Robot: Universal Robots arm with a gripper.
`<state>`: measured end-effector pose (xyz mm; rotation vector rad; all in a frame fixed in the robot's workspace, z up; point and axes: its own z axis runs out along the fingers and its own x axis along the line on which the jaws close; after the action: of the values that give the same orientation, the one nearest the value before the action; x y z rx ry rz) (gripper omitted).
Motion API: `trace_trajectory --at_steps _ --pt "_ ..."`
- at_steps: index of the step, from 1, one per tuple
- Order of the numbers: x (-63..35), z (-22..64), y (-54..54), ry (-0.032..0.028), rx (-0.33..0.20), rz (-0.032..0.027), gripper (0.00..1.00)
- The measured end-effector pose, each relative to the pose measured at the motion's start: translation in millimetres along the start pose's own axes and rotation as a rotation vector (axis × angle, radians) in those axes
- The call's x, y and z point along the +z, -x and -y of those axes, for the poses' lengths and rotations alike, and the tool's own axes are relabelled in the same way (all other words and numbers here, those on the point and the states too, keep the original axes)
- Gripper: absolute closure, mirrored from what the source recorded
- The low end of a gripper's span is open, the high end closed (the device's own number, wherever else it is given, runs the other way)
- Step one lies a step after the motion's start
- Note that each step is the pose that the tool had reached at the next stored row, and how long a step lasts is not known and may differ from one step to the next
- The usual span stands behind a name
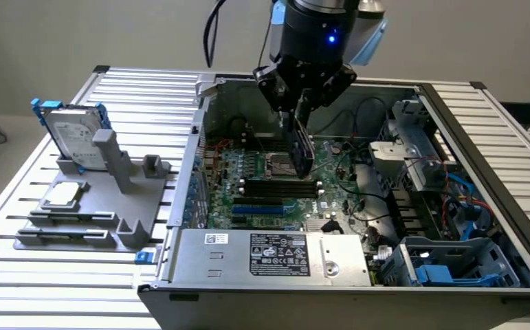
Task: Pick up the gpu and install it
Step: 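Insert the gpu into the slot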
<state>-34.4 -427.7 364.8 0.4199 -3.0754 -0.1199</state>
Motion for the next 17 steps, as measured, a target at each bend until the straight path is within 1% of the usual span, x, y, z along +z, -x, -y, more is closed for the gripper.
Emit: trace_trajectory --at_steps 17 --pt "2.2 0.2 0.0 -0.0076 -0.308 -0.0251 0.73"
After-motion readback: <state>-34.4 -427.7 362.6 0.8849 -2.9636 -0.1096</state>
